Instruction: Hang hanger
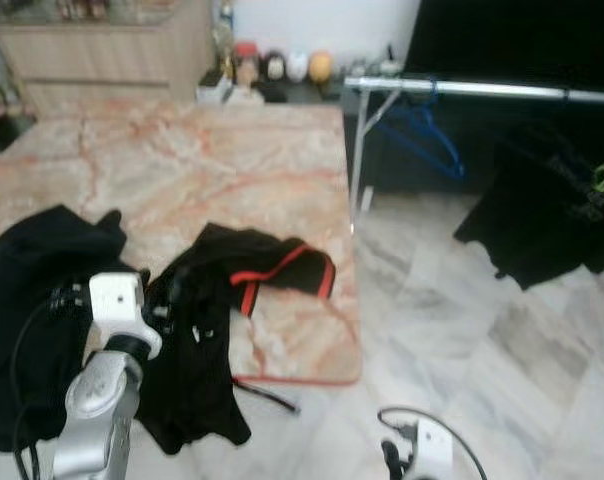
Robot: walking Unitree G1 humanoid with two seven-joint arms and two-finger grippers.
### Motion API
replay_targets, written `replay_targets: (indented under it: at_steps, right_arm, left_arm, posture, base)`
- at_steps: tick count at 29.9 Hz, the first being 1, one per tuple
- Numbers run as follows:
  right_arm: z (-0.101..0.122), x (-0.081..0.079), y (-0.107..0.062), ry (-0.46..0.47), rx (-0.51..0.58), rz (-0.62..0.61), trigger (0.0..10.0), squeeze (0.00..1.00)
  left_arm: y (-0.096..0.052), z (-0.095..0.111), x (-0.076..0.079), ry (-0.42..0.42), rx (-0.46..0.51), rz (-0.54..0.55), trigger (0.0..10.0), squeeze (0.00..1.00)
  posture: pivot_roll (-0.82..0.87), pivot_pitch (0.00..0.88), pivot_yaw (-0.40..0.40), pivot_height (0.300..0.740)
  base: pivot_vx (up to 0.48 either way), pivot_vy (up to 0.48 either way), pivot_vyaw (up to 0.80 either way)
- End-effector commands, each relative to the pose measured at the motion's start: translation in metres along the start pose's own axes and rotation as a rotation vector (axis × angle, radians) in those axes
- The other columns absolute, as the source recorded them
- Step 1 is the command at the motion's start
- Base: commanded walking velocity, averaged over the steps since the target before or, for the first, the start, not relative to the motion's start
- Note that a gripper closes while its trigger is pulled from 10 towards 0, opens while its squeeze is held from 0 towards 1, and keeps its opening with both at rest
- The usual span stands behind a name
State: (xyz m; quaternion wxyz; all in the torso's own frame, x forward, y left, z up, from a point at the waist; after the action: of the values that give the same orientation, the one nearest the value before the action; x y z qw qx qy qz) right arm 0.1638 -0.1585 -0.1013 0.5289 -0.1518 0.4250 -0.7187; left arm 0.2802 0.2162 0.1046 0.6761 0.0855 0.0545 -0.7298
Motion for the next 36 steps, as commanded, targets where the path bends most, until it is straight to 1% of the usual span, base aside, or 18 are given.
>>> replay_targets:
  at_steps: [1, 4, 7, 9, 10, 11, 12, 16, 17, 22, 26, 29, 34, 35, 36]
  right_arm:
    - [-0.008, 0.000, -0.003, 0.016, -0.009, -0.009, 10.0, 0.00]
    - [-0.014, 0.000, -0.005, 0.005, -0.021, -0.015, 10.0, 0.00]
    - [-0.017, 0.004, -0.007, 0.029, -0.016, -0.034, 10.0, 0.00]
    - [0.014, 0.020, -0.001, 0.037, 0.085, -0.042, 10.0, 0.00]
    - [0.014, 0.020, -0.001, 0.037, 0.085, -0.042, 10.0, 0.00]
    - [0.036, 0.033, 0.001, 0.039, 0.149, -0.053, 10.0, 0.00]
    - [0.039, 0.038, 0.000, 0.041, 0.155, -0.063, 10.0, 0.00]
    - [0.041, 0.043, 0.000, 0.046, 0.154, -0.073, 10.0, 0.00]
    - [0.042, 0.047, 0.000, 0.058, 0.150, -0.084, 10.0, 0.00]
    - [0.046, 0.047, 0.001, 0.053, 0.141, -0.072, 10.0, 0.00]
    - [0.050, 0.045, 0.003, 0.056, 0.147, -0.065, 10.0, 0.00]
    - [0.052, 0.045, 0.003, 0.072, 0.148, -0.072, 10.0, 0.00]
    - [0.049, 0.050, 0.002, 0.075, 0.128, -0.083, 10.0, 0.00]
    - [0.047, 0.052, 0.002, 0.072, 0.120, -0.089, 10.0, 0.00]
    - [0.047, 0.053, 0.002, 0.070, 0.118, -0.091, 10.0, 0.00]
  left_arm:
    - [0.002, -0.001, -0.001, 0.034, -0.002, -0.015, 10.0, 0.00]
    - [0.005, -0.001, -0.002, 0.033, 0.002, -0.016, 10.0, 0.00]
    - [0.008, 0.000, 0.003, 0.039, 0.009, -0.032, 10.0, 0.00]
    - [0.011, 0.004, 0.008, 0.033, 0.025, -0.053, 10.0, 0.00]
    - [0.011, 0.004, 0.008, 0.033, 0.025, -0.053, 10.0, 0.00]
    - [0.013, 0.006, 0.012, 0.029, 0.035, -0.068, 10.0, 0.00]
    - [0.013, 0.006, 0.014, 0.029, 0.038, -0.075, 10.0, 0.00]
    - [0.014, 0.007, 0.015, 0.028, 0.042, -0.076, 10.0, 0.00]
    - [0.017, 0.008, 0.015, 0.031, 0.049, -0.071, 10.0, 0.00]
    - [0.024, 0.010, 0.009, 0.043, 0.059, -0.051, 10.0, 0.00]
    - [0.025, 0.010, 0.006, 0.047, 0.057, -0.045, 10.0, 0.00]
    - [0.022, 0.003, 0.002, 0.054, 0.035, -0.035, 10.0, 0.00]
    - [0.018, -0.008, -0.001, 0.059, 0.000, -0.017, 10.0, 0.00]
    - [0.015, -0.017, 0.000, 0.061, -0.032, -0.024, 10.0, 0.00]
    - [0.015, -0.019, 0.000, 0.065, -0.043, -0.028, 10.0, 0.00]
  posture:
    - [0.03, 0.000, 0.030, 0.740]
    - [0.02, 0.000, 0.036, 0.740]
    - [0.02, 0.000, 0.051, 0.740]
    - [0.03, 0.000, 0.058, 0.740]
    - [0.03, 0.000, 0.058, 0.740]
    - [0.04, 0.000, 0.056, 0.740]
    - [0.04, 0.000, 0.054, 0.740]
    - [0.05, 0.000, 0.042, 0.740]
    - [0.05, 0.000, 0.034, 0.740]
    - [0.04, 0.000, 0.034, 0.740]
    - [0.04, 0.000, 0.038, 0.740]
    - [0.04, 0.000, 0.037, 0.740]
    - [0.06, 0.000, 0.027, 0.740]
    - [0.06, 0.000, 0.020, 0.740]
    - [0.06, 0.000, 0.017, 0.740]
  base:
    - [-0.247, 0.000, 0.00]
    - [-0.251, 0.000, 0.00]
    - [-0.255, 0.000, 0.00]
    - [-0.263, 0.000, 0.00]
    - [-0.266, 0.000, 0.00]
    - [-0.277, 0.000, 0.00]
    - [-0.274, 0.000, 0.00]
    - [-0.274, 0.000, 0.00]
    - [-0.274, 0.000, 0.00]
    - [-0.275, 0.000, 0.00]
    - [-0.279, 0.000, 0.00]
    - [-0.280, 0.000, 0.00]
    - [-0.282, 0.000, 0.00]
    - [-0.277, 0.000, 0.00]
    - [-0.277, 0.000, 0.00]
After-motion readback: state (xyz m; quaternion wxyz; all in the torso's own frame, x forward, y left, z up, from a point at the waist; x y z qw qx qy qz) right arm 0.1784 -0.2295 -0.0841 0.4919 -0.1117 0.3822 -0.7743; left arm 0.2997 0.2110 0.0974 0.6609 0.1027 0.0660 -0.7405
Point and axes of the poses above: a point about 5 cm out from each wrist's last joint towards the gripper, its own y axis pointing out of the wrist towards the gripper, its own z axis along the axis of the wrist's last joint, x = y × z, the point moved 1 cm from there along y, pointing out of the wrist towards the gripper, and after that the axes turned 13 degrees about y, right-handed, at the moved point
